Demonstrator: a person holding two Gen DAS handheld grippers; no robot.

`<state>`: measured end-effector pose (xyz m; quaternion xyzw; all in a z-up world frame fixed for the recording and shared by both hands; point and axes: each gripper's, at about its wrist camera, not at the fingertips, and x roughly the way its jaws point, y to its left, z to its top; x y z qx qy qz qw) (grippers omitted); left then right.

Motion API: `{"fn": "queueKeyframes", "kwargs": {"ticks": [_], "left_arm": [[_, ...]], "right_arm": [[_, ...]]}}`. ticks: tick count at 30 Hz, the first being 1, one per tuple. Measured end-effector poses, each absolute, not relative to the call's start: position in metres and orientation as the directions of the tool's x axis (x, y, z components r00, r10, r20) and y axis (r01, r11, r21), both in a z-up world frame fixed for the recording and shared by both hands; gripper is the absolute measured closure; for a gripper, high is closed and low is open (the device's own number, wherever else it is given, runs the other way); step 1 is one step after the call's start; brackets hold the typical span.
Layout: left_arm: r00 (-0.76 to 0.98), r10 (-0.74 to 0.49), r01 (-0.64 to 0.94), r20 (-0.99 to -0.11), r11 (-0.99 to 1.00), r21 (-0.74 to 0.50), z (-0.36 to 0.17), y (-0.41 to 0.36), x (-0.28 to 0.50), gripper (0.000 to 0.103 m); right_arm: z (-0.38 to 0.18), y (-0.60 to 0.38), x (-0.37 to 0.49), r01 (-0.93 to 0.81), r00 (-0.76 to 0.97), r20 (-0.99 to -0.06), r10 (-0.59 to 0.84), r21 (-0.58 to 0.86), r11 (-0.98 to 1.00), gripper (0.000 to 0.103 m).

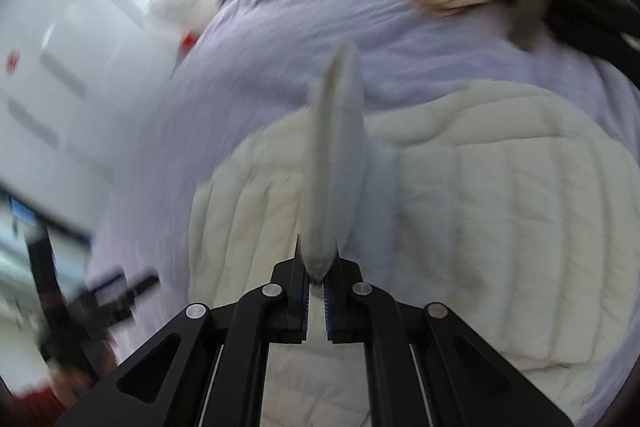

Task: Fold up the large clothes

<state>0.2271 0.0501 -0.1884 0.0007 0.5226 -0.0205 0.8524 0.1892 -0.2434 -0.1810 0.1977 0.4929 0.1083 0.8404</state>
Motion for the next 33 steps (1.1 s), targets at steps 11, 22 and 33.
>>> {"fn": "queueKeyframes", "kwargs": {"ticks": [11,22,33], "left_arm": [[0.466,-0.054,0.047,-0.883,0.998,-0.036,-0.178,0.042,0.235,0.000],[0.420,-0.145,0.197,-0.896,0.978,-0.066,-0.193,-0.036,0.248,0.000],[0.373,-0.075,0.242,-0.925,0.970,0.019,-0.243,-0.087,0.253,0.000]], "right_arm": [[-0.203,-0.198,0.178,-0.080,0.356,-0.861,0.363,0.359,0.930,0.018],[-0.176,-0.323,0.124,0.216,0.466,-0.841,0.276,0.411,0.886,0.079],[-0.201,-0.423,0.090,0.468,0.489,-0.862,0.137,0.392,0.792,0.083]]}}
